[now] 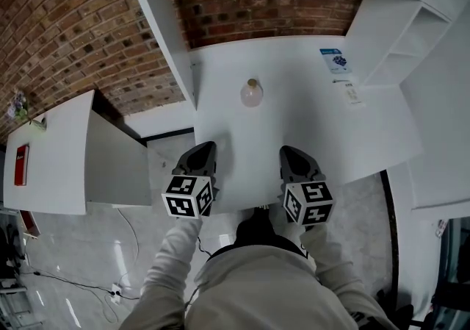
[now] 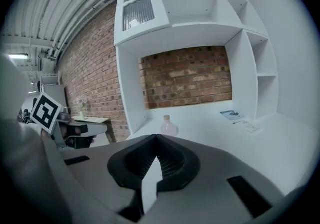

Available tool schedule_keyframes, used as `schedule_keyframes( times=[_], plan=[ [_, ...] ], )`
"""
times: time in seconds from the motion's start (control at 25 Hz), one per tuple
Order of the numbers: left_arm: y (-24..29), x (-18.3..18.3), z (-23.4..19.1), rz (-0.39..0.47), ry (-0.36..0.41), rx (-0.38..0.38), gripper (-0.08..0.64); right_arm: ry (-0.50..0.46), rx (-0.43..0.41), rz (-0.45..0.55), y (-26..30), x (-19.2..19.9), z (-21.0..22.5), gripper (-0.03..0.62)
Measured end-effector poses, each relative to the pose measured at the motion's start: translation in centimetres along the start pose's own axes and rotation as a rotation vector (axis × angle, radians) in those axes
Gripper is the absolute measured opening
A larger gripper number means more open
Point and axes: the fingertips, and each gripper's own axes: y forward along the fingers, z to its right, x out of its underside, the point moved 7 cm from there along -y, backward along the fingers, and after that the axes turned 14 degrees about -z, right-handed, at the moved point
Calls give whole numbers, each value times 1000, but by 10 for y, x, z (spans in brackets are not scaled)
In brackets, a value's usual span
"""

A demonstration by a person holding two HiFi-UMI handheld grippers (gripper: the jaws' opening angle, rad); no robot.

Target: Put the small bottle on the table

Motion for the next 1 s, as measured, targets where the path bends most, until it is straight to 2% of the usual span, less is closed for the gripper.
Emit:
schedule_keyframes(
  times=[0.56,1.0],
  plan=[
    [-37,20,-6,14,12,-39,21,-18,-51,2,-13,7,-23,28],
    [-43,35,-4,9,-60,-46,21,-27,-50,-9,-18,15,-26,28]
  ],
)
